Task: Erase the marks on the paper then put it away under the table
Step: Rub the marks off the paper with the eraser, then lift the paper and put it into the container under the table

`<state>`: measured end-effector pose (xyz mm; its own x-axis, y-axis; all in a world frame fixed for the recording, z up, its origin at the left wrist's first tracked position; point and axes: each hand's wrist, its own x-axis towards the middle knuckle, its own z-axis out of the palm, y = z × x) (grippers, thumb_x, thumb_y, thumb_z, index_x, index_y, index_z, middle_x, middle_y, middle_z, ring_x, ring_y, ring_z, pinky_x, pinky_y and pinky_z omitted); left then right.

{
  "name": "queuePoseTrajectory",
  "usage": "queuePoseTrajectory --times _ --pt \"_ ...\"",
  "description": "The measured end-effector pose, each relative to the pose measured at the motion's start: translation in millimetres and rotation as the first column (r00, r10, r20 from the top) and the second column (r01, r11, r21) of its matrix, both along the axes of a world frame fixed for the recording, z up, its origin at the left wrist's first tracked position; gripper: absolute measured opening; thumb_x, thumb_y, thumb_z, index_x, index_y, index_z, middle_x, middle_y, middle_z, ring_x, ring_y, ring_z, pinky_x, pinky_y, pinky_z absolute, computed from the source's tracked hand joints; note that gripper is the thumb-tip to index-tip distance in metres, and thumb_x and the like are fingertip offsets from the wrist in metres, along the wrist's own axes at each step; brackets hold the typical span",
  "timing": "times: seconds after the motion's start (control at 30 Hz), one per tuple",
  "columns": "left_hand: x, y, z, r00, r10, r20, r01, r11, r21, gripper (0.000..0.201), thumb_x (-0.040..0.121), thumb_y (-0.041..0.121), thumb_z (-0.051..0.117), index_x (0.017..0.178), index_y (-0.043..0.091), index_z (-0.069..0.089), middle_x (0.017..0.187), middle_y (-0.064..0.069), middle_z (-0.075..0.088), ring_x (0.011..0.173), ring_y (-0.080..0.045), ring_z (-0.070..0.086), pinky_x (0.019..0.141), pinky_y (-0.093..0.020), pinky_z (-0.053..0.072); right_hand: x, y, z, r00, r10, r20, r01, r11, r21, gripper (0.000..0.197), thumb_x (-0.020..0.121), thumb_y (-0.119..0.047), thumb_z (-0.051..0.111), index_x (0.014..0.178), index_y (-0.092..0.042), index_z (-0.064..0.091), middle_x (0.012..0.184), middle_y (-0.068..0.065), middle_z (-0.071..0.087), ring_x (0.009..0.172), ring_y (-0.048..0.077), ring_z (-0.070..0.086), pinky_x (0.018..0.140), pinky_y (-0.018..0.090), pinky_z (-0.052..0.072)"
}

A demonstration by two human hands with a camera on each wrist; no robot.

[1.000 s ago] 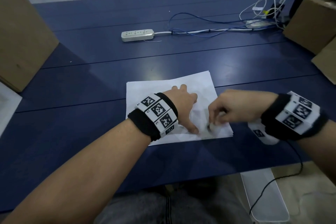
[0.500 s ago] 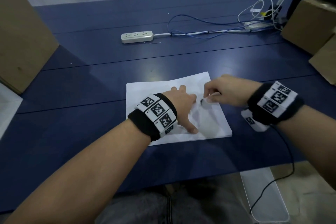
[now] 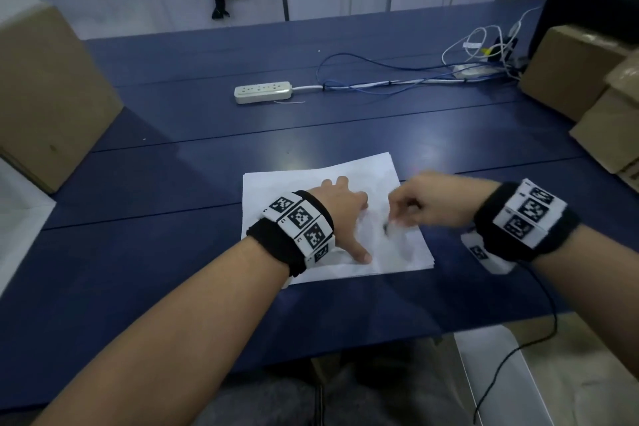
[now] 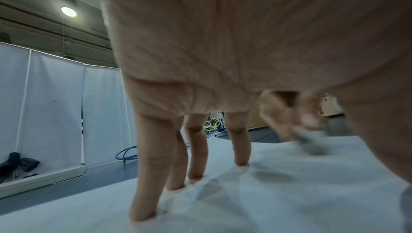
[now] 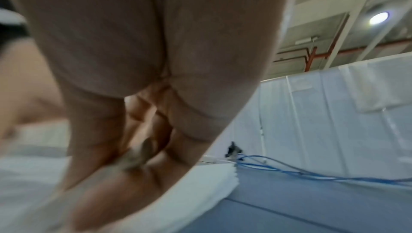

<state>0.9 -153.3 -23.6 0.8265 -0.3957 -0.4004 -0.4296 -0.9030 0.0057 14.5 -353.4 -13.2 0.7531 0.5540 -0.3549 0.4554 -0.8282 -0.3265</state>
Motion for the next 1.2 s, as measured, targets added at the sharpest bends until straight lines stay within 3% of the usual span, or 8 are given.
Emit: queuePoseTrajectory --times 0.1,0.3,0.53,0.67,0.8,0.9,1.1,1.2 --pt "-3.0 -0.3 0.7 1.0 0.008 0.009 -0.008 1.0 0.002 0.098 0.055 0.075 0.076 0.136 0.029 0.044 0.121 -0.004 0.039 0.108 -0.024 0.043 0.073 -0.037 0.041 -22.0 4.2 1.7 0.975 0.095 -0.2 -0.103 0.994 -0.031 0.011 0.086 -0.018 0.071 0.091 -0.028 0.073 0.084 -0.007 0.074 0.073 0.022 0.068 0.072 0.032 0.054" --pt "-8.9 0.7 2.6 0.999 0.03 0.017 -0.03 0.999 -0.02 0.09 0.058 0.072 0.077 0.133 0.034 0.046 0.118 -0.001 0.04 0.112 -0.024 0.045 0.074 -0.037 0.039 12.7 12.8 0.5 0.979 -0.113 0.171 0.113 0.994 0.012 0.007 0.089 -0.038 0.066 0.091 -0.032 0.066 0.074 -0.014 0.059 0.076 0.014 0.059 0.072 0.029 0.045" --pt "-9.4 2.2 1.4 0.999 0.029 0.019 -0.029 1.0 0.004 0.098 0.058 0.075 0.074 0.139 0.032 0.041 0.124 -0.003 0.041 0.115 -0.025 0.044 0.077 -0.037 0.039 -29.5 6.2 -1.6 0.98 0.07 -0.187 -0.07 0.998 0.007 0.01 0.086 -0.016 0.071 0.09 -0.025 0.072 0.085 -0.005 0.074 0.061 0.009 0.063 0.064 0.026 0.054" --pt "-13.6 2.2 -1.3 0.999 0.034 0.025 -0.035 0.999 0.014 0.097 0.063 0.074 0.071 0.145 0.035 0.035 0.131 -0.004 0.038 0.123 -0.027 0.04 0.086 -0.045 0.041 -18.6 -13.5 -1.4 0.987 -0.158 0.028 0.149 0.97 0.19 0.014 0.087 -0.031 0.075 0.099 -0.031 0.07 0.084 -0.01 0.072 0.071 0.002 0.063 0.068 0.017 0.048" --pt "-17.0 14.4 -0.4 0.996 0.079 0.035 -0.075 0.992 -0.1 0.106 0.067 0.079 0.065 0.153 0.032 0.023 0.145 -0.007 0.032 0.136 -0.026 0.03 0.103 -0.05 0.039 -10.0 -51.5 0.2 0.877 -0.474 0.079 0.409 0.822 0.397 0.014 0.081 -0.034 0.081 0.09 -0.028 0.072 0.08 -0.011 0.073 0.076 0.008 0.067 0.074 0.023 0.051" --pt "-17.9 42.2 6.4 0.979 0.189 0.075 -0.165 0.954 -0.25 0.101 0.071 0.077 0.063 0.152 0.028 0.027 0.148 -0.007 0.032 0.139 -0.026 0.027 0.112 -0.044 0.031 -6.2 -84.6 -1.5 0.783 -0.618 0.065 0.555 0.743 0.374 0.02 0.08 -0.034 0.082 0.083 -0.017 0.073 0.074 0.001 0.076 0.07 0.018 0.07 0.077 0.035 0.056" --pt "-23.2 113.1 5.1 0.851 0.514 0.113 -0.435 0.808 -0.397 0.077 0.077 0.07 0.062 0.138 0.025 0.048 0.134 -0.005 0.051 0.125 -0.025 0.047 0.105 -0.042 0.04 -11.7 -105.8 -12.5 0.674 -0.738 -0.024 0.715 0.644 0.273 0.021 0.086 -0.019 0.077 0.091 0.001 0.071 0.073 0.012 0.071 0.058 0.022 0.063 0.052 0.027 0.049" --pt "-34.3 135.0 -0.3 0.775 0.624 0.101 -0.542 0.738 -0.401 0.065 0.083 0.061 0.062 0.13 0.016 0.057 0.126 -0.008 0.06 0.115 -0.025 0.056 0.096 -0.035 0.046 -16.5 -98.4 -6.4 0.667 -0.744 0.037 0.73 0.663 0.164 0.027 0.089 -0.026 0.074 0.09 0.001 0.075 0.077 0.014 0.073 0.066 0.025 0.067 0.058 0.029 0.052"
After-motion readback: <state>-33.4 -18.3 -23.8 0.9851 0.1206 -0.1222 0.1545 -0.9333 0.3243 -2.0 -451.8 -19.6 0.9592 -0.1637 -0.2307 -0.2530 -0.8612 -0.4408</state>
